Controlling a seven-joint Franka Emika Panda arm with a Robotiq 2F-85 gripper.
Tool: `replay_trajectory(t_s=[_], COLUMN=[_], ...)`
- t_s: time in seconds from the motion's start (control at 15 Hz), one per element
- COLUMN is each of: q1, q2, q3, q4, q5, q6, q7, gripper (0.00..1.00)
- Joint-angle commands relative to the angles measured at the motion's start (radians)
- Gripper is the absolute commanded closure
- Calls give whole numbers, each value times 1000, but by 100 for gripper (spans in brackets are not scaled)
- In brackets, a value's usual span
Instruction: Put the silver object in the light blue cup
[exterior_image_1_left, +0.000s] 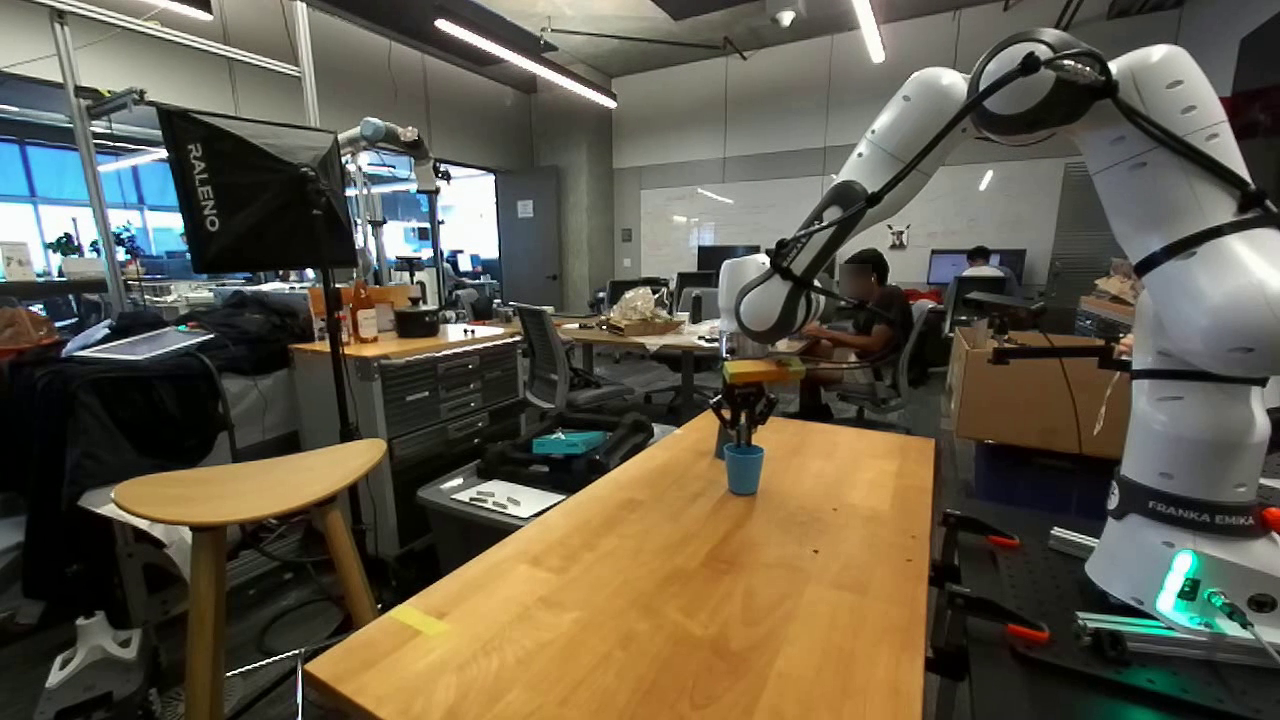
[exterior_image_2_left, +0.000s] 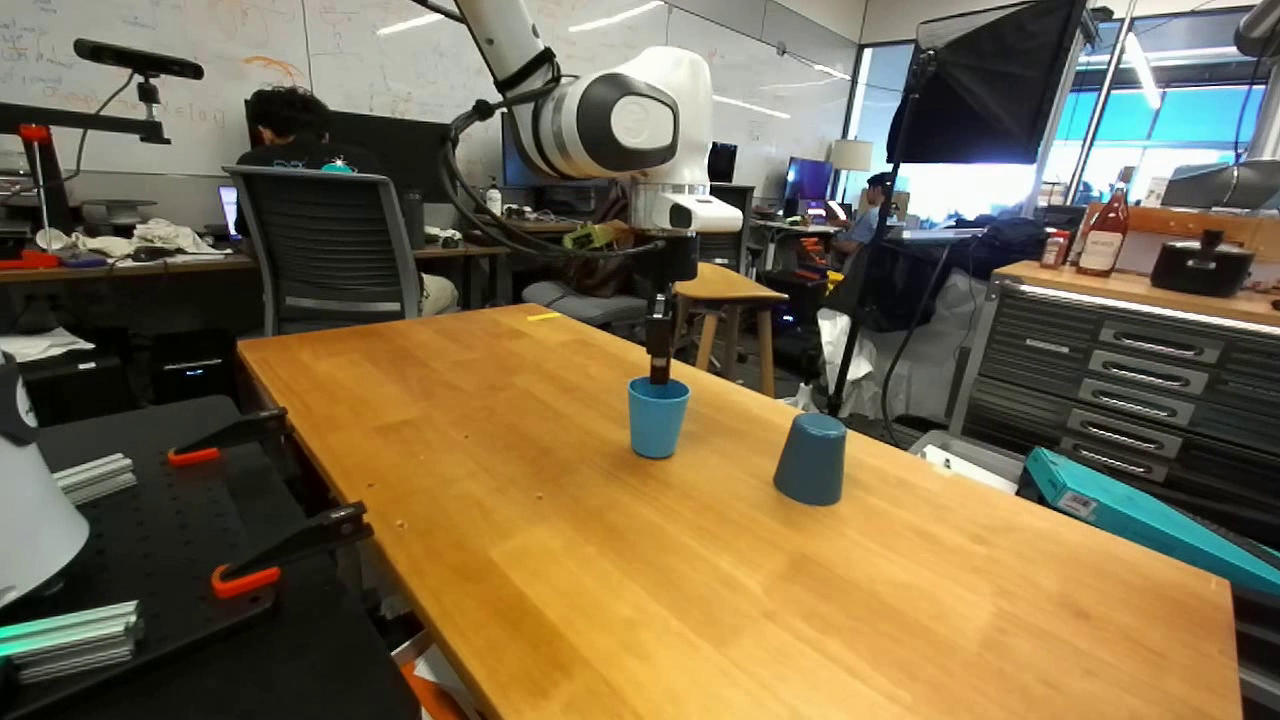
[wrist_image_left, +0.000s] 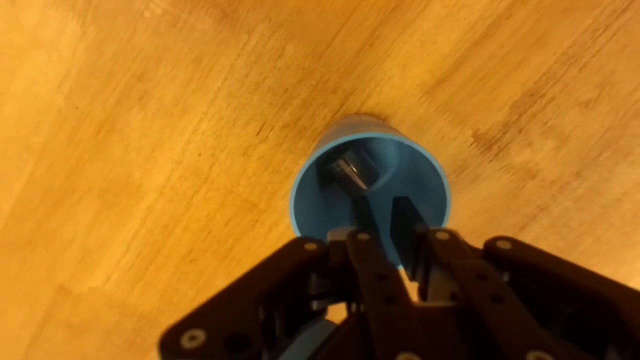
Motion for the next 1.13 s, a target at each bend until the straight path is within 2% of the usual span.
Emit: replay_trajectory(t_s=[0.0, 0.07, 0.13, 0.2, 0.33, 0.67, 0.73, 0.87, 1.07], q1=[-15, -18, -20, -28, -49, -108, -83, -101, -103], q2=[-33, -39, -48, -56, -70, -102, -88, -98, -98], q3=[8, 8, 3, 6, 9, 14, 4, 5, 8], q4=[12, 20, 34, 49, 90, 209, 160, 189, 193], q5=[42, 45, 38, 36, 26, 16, 13, 13, 13], q6=[-61, -77, -104, -134, -200, -342, -278, -309, -315], q7=[-42, -49, -59, -90, -180, -516, -404, -475, -493], gripper=[97, 100, 96, 71, 67, 30, 46, 30, 30])
